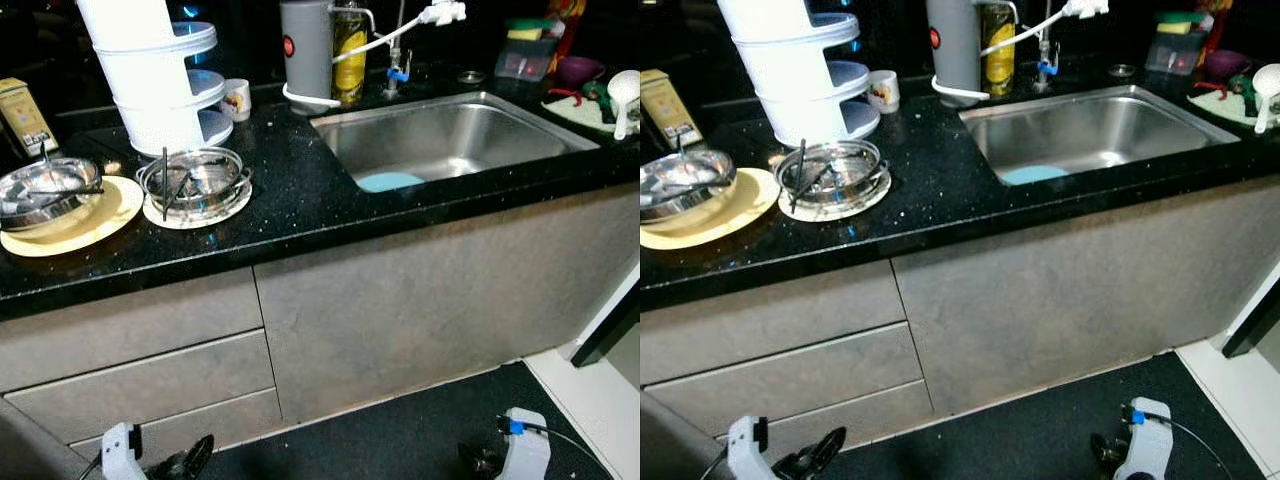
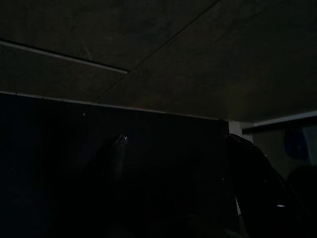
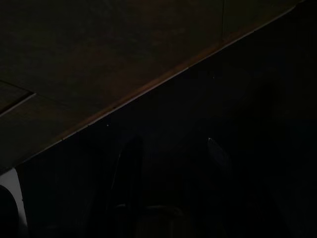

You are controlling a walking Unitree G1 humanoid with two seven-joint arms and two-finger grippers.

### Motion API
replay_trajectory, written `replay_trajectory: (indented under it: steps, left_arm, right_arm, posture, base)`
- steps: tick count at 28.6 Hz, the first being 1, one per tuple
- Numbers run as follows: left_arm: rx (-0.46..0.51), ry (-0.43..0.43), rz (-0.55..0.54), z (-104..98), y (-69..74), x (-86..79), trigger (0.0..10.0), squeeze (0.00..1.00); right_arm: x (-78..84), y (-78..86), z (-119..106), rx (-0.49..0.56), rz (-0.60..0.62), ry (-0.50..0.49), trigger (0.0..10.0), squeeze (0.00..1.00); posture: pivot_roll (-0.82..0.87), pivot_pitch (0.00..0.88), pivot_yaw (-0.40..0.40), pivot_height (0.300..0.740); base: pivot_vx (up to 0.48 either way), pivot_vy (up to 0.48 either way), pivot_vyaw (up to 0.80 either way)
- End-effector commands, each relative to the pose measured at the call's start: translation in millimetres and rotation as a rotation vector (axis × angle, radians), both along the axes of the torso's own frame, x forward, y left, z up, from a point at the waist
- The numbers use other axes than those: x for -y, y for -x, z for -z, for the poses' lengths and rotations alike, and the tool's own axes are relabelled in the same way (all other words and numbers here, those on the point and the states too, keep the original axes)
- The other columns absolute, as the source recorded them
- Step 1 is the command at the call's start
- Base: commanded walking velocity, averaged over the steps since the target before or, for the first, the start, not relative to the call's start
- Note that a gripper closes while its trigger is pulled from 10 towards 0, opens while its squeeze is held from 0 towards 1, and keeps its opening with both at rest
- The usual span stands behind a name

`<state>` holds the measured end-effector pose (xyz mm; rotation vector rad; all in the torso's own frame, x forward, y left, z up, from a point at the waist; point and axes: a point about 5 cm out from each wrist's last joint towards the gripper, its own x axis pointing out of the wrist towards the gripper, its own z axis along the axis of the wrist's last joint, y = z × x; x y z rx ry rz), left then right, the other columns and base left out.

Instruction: Kitchen organization

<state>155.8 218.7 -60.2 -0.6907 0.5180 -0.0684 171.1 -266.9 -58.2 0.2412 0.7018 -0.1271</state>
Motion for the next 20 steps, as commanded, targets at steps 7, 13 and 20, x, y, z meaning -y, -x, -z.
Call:
replay_trajectory:
  steps: [7,13,20]
  left_arm:
    - [-0.03,-0.023,0.002,3.0,0.5,-5.3,10.0,0.0]
    - [-0.036,-0.025,0.002,3.2,-3.0,-7.1,10.0,0.0]
    - [-0.022,-0.027,0.006,1.8,-7.0,-6.1,10.0,0.0]
  right_arm:
    - [-0.8,0.9,2.9,-0.024,0.004,0.012,10.0,0.0]
    - [-1.5,-2.1,2.9,-0.026,0.021,0.017,10.0,0.0]
    - [0.6,-5.4,0.8,-0.017,0.02,0.022,10.0,0.0]
  posture:
    - [-0.05,0.0,0.051,0.74]
    - [-0.07,0.0,0.068,0.74]
    - [-0.09,0.0,0.081,0.74]
  base:
    - [0.0,0.0,0.0]
    - [0.0,0.0,0.0]
    - [0.0,0.0,0.0]
